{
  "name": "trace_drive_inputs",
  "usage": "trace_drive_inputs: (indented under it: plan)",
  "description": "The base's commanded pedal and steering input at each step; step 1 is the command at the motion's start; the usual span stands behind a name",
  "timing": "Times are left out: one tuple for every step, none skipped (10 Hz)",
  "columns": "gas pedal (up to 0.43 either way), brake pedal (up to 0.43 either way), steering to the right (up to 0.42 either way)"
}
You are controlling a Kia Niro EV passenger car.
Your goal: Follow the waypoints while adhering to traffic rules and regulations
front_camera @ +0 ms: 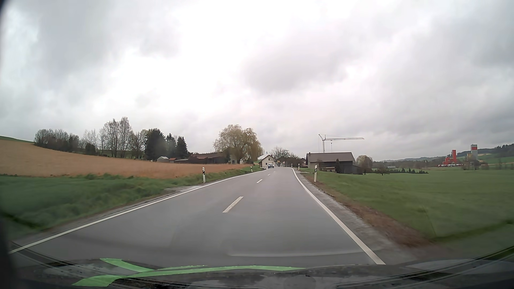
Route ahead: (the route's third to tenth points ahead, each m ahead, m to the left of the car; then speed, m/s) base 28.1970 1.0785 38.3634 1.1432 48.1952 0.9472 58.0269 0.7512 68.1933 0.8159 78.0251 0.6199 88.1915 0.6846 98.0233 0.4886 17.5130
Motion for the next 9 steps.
trace_drive_inputs:
  plan:
    - [0.067, 0.000, 0.012]
    - [0.079, 0.000, 0.011]
    - [0.079, 0.000, 0.011]
    - [0.079, 0.000, 0.011]
    - [0.079, 0.000, 0.007]
    - [0.079, 0.000, 0.001]
    - [0.079, 0.000, 0.000]
    - [0.079, 0.000, 0.000]
    - [0.059, 0.000, 0.001]
